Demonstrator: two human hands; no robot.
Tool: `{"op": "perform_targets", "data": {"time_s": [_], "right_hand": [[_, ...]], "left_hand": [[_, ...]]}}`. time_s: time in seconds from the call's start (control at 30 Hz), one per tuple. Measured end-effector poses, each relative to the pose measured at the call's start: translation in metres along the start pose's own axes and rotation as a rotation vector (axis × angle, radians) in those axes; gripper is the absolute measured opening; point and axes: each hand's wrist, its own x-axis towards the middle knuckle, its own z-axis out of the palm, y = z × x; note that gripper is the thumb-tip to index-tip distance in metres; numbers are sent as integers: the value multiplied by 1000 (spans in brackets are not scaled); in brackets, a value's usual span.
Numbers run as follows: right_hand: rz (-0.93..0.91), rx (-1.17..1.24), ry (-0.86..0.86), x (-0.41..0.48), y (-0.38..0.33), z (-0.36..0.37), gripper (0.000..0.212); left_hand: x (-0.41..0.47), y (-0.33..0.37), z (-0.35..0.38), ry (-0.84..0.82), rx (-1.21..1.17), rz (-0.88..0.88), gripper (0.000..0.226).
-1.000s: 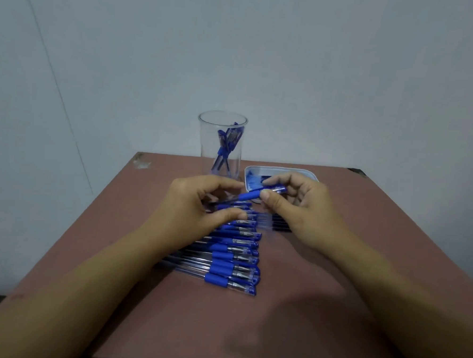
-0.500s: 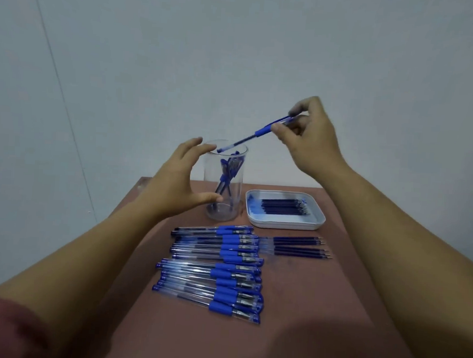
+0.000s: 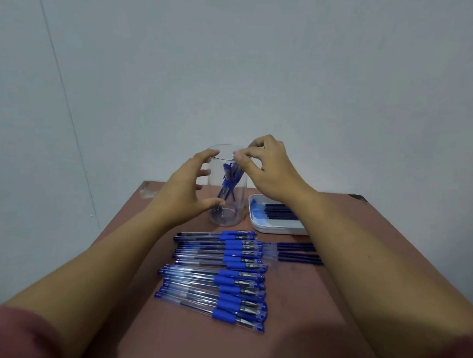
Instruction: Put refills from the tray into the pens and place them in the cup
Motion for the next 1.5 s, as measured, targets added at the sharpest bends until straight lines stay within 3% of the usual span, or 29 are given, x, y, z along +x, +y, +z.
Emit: {"op": "perform_targets", "data": {"time_s": [0.13, 0.27, 0.37, 0.43, 0.53, 0.77, 1.07, 1.5], "right_hand": [[-18, 21, 56, -17, -8, -14, 33], [-27, -42, -16, -51, -4, -31, 24], [-32, -105, -136, -80, 3, -34, 16], [-32, -145, -206, -93, 9, -27, 14], [19, -136, -272, -107, 16, -12, 14], [-3, -24, -334, -121, 5, -6, 7], [8, 27, -478, -125, 0, -7, 19], [53, 53, -479, -124, -3, -6, 9]], "left_hand": [[-7, 11, -6, -2, 117, -40, 105], [-33, 35, -13, 47, 203, -107, 98], [-63, 52, -16, -241, 216, -91, 88], [-79, 57, -13, -466, 314, -25, 95], [-95, 54, -3, -573, 416, 11, 104], [-106, 51, 5, -588, 479, 5, 104], [-104, 48, 6, -590, 445, 0, 106], [-102, 51, 6, -530, 312, -7, 89]]}}
